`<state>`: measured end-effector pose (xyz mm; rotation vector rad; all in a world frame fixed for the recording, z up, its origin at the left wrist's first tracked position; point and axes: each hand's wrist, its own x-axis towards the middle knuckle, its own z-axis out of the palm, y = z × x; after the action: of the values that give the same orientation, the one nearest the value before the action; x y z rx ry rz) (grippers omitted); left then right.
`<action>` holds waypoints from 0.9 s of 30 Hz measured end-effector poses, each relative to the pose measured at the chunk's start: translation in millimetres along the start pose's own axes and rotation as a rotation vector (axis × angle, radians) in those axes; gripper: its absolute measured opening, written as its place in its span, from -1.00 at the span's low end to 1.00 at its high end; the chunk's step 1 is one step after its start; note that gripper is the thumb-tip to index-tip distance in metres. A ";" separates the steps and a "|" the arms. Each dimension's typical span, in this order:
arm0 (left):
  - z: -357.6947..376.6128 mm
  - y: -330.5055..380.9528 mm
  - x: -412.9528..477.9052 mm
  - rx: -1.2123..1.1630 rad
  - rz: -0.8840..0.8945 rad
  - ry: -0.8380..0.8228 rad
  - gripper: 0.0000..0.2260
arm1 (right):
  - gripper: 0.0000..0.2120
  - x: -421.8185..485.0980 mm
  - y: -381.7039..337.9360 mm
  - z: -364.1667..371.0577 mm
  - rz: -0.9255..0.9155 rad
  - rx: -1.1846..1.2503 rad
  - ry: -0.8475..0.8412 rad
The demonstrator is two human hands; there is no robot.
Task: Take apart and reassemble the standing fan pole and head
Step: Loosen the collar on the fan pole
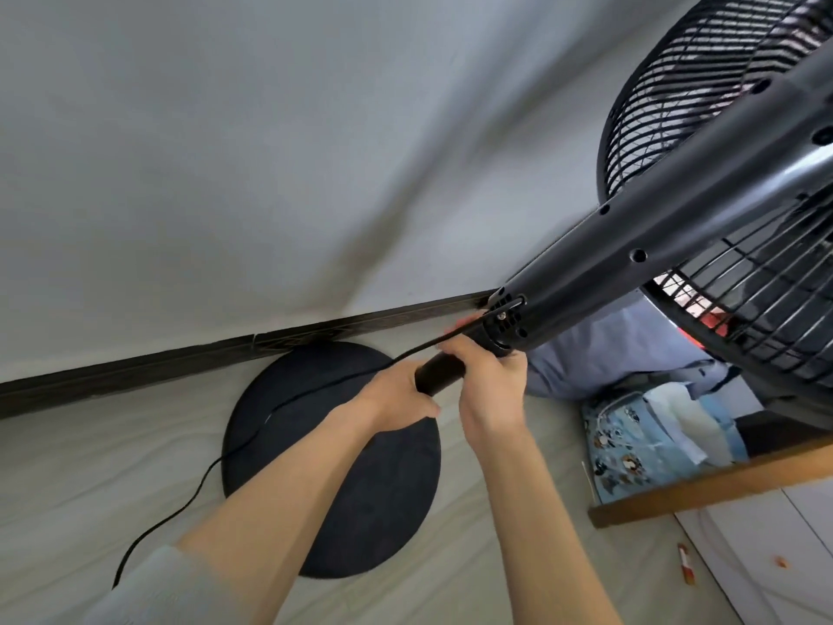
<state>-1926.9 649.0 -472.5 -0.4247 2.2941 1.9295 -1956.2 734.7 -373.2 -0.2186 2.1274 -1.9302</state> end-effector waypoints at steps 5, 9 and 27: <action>-2.1 0.7 -3.7 0.004 -0.013 -0.017 -0.66 | -0.67 20.3 -16.0 -32.9 0.060 -0.064 -0.538; -1.5 2.2 -0.8 0.018 0.004 -0.031 -0.71 | -0.81 -8.7 4.0 -1.7 -0.109 -0.086 0.034; -1.7 -4.0 1.4 0.035 -0.016 -0.022 -0.80 | -0.71 12.4 -4.6 -16.0 -0.019 -0.033 -0.310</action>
<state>-1927.0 646.5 -476.3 -0.4144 2.3001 1.8741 -1972.9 746.0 -368.4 -0.5103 1.9586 -1.7398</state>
